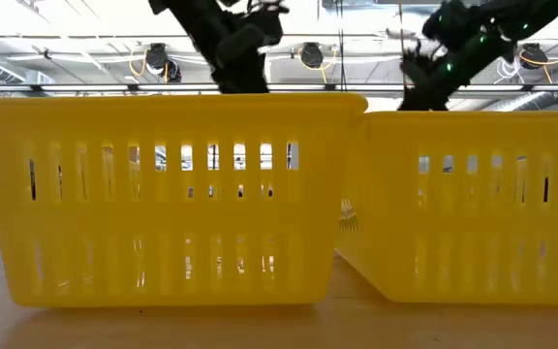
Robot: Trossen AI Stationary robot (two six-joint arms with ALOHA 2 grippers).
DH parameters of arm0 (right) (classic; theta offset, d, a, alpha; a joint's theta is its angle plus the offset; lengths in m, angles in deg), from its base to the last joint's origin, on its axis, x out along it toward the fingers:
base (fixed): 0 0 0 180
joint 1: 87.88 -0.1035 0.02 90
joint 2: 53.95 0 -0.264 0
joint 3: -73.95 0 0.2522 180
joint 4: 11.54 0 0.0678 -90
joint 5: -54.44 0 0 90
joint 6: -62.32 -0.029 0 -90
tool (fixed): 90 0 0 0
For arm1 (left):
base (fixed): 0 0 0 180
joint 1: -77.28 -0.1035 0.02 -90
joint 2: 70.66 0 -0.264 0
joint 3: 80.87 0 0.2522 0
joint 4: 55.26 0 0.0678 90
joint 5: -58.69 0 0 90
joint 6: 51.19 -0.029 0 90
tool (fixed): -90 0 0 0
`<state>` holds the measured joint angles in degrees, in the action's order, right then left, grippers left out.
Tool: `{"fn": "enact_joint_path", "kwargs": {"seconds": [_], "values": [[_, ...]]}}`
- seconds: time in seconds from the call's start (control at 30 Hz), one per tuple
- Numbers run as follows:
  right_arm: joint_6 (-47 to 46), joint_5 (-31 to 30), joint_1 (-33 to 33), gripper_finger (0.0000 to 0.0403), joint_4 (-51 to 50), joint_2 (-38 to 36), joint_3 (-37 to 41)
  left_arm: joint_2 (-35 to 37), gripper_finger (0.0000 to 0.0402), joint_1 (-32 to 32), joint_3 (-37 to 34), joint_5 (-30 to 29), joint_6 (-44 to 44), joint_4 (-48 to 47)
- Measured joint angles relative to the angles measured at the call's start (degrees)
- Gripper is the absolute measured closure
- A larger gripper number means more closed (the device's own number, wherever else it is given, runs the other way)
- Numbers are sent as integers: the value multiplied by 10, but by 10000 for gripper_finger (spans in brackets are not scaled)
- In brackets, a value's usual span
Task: Pick & Place Travel size toiletries
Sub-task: Put the white cotton pack into the top left yellow bin
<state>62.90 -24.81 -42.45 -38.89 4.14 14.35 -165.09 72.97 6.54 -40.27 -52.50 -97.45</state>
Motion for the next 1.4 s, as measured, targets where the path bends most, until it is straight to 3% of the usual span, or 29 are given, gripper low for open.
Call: {"fn": "enact_joint_path", "kwargs": {"seconds": [0.13, 0.27, 0.53, 0.7, 1.07, 1.4], "values": [[20, 31, -70, 394, 53, -16, 0, -20, 144, -1, -4, 0, 33, -60], [39, 30, -135, 379, 93, -17, 0, -25, 144, 9, -51, 12, 77, -84], [53, 28, -179, 324, 145, -8, 0, -25, 144, 34, -125, 32, 141, 15], [61, 29, -197, 269, 148, 12, 0, -28, 144, 37, -152, 30, 141, 118], [86, 30, -266, 136, 178, 42, 0, -71, 144, 36, -159, 30, 135, 122], [92, 29, -287, 127, 211, 41, 0, -112, 146, 36, -158, 1, 100, 121]]}}
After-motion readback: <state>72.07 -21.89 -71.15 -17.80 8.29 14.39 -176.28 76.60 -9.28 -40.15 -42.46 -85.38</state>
